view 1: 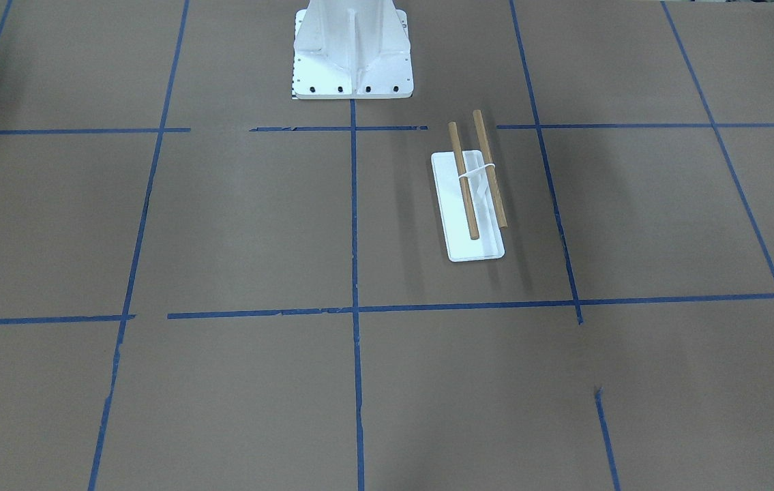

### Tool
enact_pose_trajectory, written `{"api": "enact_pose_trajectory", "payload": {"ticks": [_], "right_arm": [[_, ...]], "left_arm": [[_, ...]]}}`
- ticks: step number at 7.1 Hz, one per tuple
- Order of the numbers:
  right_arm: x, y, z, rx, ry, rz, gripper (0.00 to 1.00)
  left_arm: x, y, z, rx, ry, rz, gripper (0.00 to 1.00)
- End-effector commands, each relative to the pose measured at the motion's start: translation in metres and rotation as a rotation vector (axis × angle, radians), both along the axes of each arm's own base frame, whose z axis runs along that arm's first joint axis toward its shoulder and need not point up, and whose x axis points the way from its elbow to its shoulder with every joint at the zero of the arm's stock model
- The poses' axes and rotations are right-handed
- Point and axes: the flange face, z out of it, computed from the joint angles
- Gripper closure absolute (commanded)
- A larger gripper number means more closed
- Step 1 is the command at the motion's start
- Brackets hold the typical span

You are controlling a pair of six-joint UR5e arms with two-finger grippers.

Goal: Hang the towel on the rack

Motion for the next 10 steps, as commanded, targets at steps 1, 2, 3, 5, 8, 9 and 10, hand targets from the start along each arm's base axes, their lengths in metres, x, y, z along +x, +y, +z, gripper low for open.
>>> {"api": "enact_pose_trajectory", "payload": {"ticks": [1, 2, 3, 5, 8, 9, 10], "right_arm": [[-0.003, -0.005, -0.013, 0.010, -0.043, 0.009, 1.00], [0.002, -0.013, -0.044, 0.041, -0.130, 0.052, 1.00], [0.022, -0.021, -0.069, 0.073, -0.153, 0.117, 1.00], [0.026, -0.043, -0.161, 0.094, -0.202, 0.164, 1.00], [0.019, -0.071, -0.298, 0.049, -0.282, 0.324, 1.00], [0.014, -0.088, -0.334, 0.010, -0.337, 0.370, 1.00], [-0.004, -0.112, -0.389, -0.040, -0.381, 0.410, 1.00]], "left_arm": [[0.000, 0.000, 0.000, 0.001, 0.000, 0.000, 0.00], [0.000, -0.002, -0.004, 0.014, 0.000, 0.002, 0.00], [0.000, -0.001, -0.011, 0.051, 0.005, 0.001, 0.00], [0.005, 0.000, -0.018, 0.053, 0.071, 0.023, 0.00], [0.051, -0.003, -0.046, 0.096, 0.153, 0.050, 0.00], [0.076, -0.001, -0.059, 0.070, 0.197, 0.018, 0.00], [0.097, 0.003, -0.072, 0.031, 0.250, -0.023, 0.00]]}}
